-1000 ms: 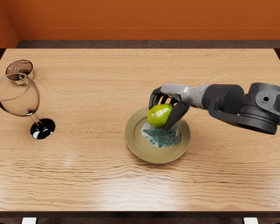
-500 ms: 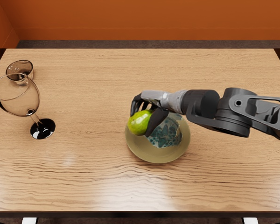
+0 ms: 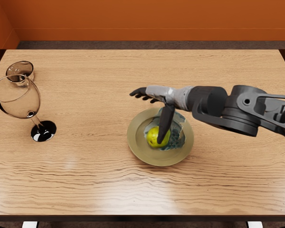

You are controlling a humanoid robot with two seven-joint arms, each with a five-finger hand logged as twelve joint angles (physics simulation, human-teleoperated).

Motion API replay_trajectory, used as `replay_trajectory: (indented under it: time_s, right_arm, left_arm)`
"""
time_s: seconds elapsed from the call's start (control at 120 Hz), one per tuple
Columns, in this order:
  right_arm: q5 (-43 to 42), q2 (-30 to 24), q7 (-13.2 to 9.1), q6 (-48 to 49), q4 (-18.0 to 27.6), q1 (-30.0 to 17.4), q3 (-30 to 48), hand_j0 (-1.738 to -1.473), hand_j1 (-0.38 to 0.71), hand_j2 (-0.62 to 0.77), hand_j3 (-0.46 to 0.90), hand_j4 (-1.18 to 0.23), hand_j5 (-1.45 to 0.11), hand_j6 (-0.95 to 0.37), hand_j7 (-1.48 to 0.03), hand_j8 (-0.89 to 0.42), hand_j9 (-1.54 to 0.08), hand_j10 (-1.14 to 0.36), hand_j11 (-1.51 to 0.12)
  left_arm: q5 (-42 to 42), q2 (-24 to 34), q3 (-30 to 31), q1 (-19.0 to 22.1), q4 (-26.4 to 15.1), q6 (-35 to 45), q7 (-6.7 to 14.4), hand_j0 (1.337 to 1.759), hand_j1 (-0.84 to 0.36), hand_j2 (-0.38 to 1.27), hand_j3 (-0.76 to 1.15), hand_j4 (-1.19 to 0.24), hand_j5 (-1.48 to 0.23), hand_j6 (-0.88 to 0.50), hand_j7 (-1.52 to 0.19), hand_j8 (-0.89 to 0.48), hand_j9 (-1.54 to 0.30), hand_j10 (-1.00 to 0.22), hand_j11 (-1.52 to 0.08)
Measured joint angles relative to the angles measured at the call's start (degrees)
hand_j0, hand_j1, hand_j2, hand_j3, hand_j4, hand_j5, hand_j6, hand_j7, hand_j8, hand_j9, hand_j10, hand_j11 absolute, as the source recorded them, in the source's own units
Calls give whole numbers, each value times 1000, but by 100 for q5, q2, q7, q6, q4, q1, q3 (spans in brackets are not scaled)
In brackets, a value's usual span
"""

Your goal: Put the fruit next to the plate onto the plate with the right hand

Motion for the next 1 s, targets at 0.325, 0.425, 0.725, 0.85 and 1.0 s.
replay_trajectory:
  time_s: [0.325, 0.425, 0.725, 0.85, 1.0]
  right_arm:
    - [2808, -482, 0, 1729, 240, -1202, 2039, -1658, -287, 1, 0, -50, -80, -45, -76, -44, -79, -51, -80]
    - [4156, -1007, 0, 2747, 189, -1429, 2328, -1658, -290, -3, 0, -48, -73, -46, -70, -45, -72, -49, -72]
    - [6288, -2364, 0, 3538, -305, -1820, 2418, -1658, -301, -6, 0, -40, -55, -39, -54, -39, -54, -40, -54]
    - [6769, -3037, 0, 3574, -526, -1944, 2256, -1658, -304, -6, 0, -37, -50, -36, -50, -36, -50, -37, -50]
    - [7021, -3620, 0, 3587, -692, -1999, 2060, -1658, -306, -7, 0, -33, -47, -32, -47, -33, -47, -34, -47]
  left_arm:
    - [0, 0, 1, 0, 0, 0, 0, 1658, 349, 0, 0, 0, 0, 0, 0, 0, 0, 0, 0]
    - [0, 0, 2, 0, 0, 0, 0, 1658, 349, 0, 0, 0, 0, 0, 0, 0, 0, 0, 0]
    - [3, 0, 21, 0, -32, 0, 0, 1658, 349, 0, 0, 0, 0, 0, 0, 0, 0, 0, 0]
    - [1, 0, 14, 0, -49, -2, 0, 1658, 349, 0, 0, 0, 0, 0, 0, 0, 0, 0, 0]
    - [1, 0, 14, -1, -62, -13, 0, 1658, 349, 0, 0, 0, 0, 0, 0, 0, 0, 0, 0]
